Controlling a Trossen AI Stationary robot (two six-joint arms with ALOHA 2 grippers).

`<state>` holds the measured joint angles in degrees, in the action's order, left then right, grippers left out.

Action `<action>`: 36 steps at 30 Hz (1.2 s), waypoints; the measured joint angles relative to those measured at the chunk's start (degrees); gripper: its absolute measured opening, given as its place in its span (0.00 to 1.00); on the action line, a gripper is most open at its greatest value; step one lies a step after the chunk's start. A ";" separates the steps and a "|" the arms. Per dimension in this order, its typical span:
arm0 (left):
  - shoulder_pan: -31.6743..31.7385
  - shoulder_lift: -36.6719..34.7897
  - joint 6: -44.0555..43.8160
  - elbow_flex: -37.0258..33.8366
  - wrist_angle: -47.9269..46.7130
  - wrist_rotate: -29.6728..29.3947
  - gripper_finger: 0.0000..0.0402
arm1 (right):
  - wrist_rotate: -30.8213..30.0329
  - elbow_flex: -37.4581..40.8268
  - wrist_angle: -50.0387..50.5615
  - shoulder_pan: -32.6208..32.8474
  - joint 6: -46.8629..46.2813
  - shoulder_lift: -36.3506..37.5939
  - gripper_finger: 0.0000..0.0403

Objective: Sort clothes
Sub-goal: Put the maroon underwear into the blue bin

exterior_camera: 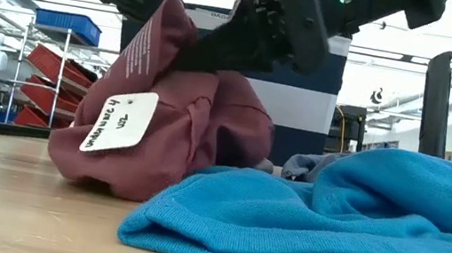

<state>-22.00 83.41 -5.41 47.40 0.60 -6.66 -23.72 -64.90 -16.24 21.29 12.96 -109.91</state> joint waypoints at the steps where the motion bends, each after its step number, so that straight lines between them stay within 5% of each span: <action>1: 0.12 0.34 0.25 0.00 0.14 -0.01 0.00 | 0.05 0.00 -0.44 -0.04 0.09 0.00 0.31; 16: 1.03 0.58 1.46 0.00 3.55 -0.22 0.01 | 3.11 0.07 -1.89 -0.28 -0.28 -0.01 0.31; 28: 0.88 0.60 -0.25 0.00 3.59 -2.45 0.24 | 2.16 0.07 -0.06 -0.52 -0.29 0.02 0.02; 36: 1.13 -0.05 -3.11 0.00 0.37 -4.76 0.32 | 0.44 0.02 2.91 -0.78 -4.23 0.07 0.01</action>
<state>-20.87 83.35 -8.51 47.40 0.97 -11.42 -23.28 -64.88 -13.34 20.51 8.73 -109.84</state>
